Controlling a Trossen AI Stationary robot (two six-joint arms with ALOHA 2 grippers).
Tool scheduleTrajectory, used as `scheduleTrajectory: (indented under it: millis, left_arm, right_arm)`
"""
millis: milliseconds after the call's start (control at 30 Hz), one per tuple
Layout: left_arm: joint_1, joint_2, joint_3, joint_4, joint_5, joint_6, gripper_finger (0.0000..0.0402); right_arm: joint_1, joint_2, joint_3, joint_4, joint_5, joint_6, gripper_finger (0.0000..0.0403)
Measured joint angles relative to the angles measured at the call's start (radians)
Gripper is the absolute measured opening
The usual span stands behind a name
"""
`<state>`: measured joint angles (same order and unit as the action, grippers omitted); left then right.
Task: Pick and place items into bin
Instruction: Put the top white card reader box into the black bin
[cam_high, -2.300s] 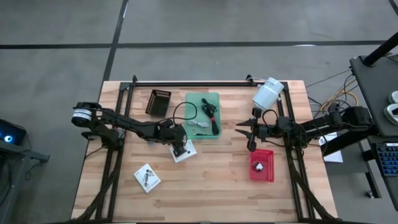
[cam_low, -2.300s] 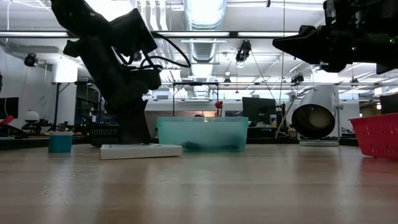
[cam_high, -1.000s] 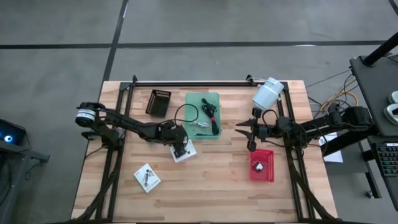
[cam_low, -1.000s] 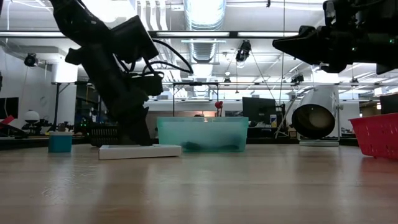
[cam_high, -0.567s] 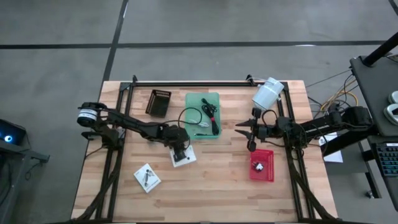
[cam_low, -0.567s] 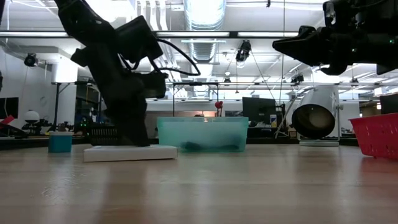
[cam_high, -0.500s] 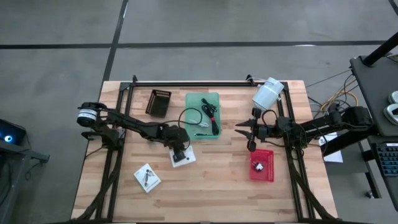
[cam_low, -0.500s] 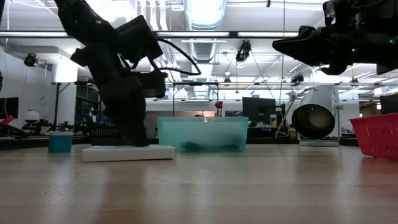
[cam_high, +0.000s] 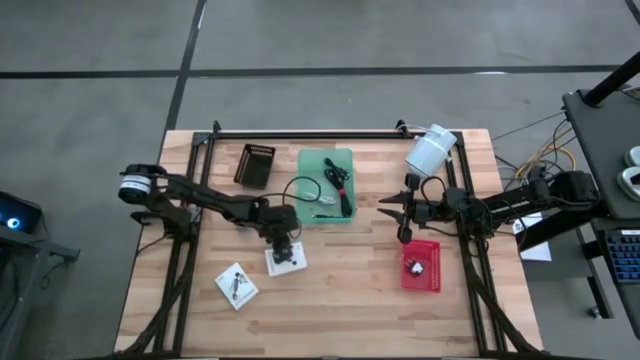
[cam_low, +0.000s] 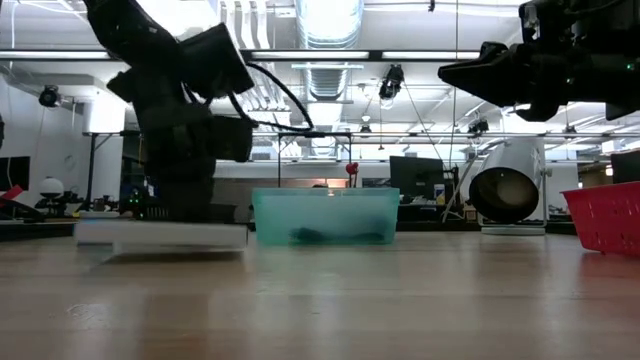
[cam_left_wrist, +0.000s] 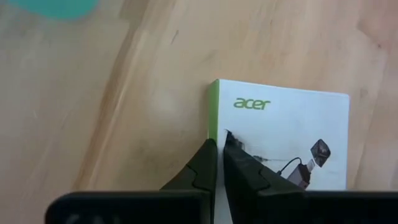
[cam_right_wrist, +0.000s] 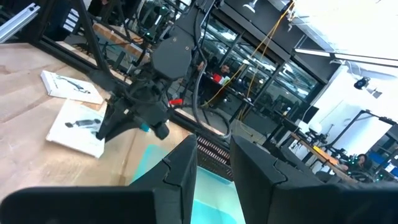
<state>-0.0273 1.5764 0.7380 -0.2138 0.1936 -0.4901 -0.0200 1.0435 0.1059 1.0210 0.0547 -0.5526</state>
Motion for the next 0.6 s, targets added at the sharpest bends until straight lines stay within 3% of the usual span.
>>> scheduleTrajectory:
  millis: [167,267,467,600]
  left_arm:
    - [0.001,-0.108,0.001,-0.063,-0.031,-0.003,0.0002]
    - [0.001,-0.182,0.002,-0.100,-0.107,-0.009,0.0002]
    - [0.007,-0.325,0.002,-0.128,-0.374,-0.024,0.0002]
    - [0.020,-0.393,0.002,-0.126,-0.613,-0.028,0.0002]
  right_arm:
    - [0.000,0.000,0.000,0.000,0.000,0.000,0.0084]
    - [0.000,0.000,0.000,-0.001,0.000,0.000,0.0084]
    - [0.000,-0.001,0.000,-0.002,-0.001,0.002,0.0084]
    - [0.000,-0.001,0.000,-0.005,-0.001,0.002,0.0084]
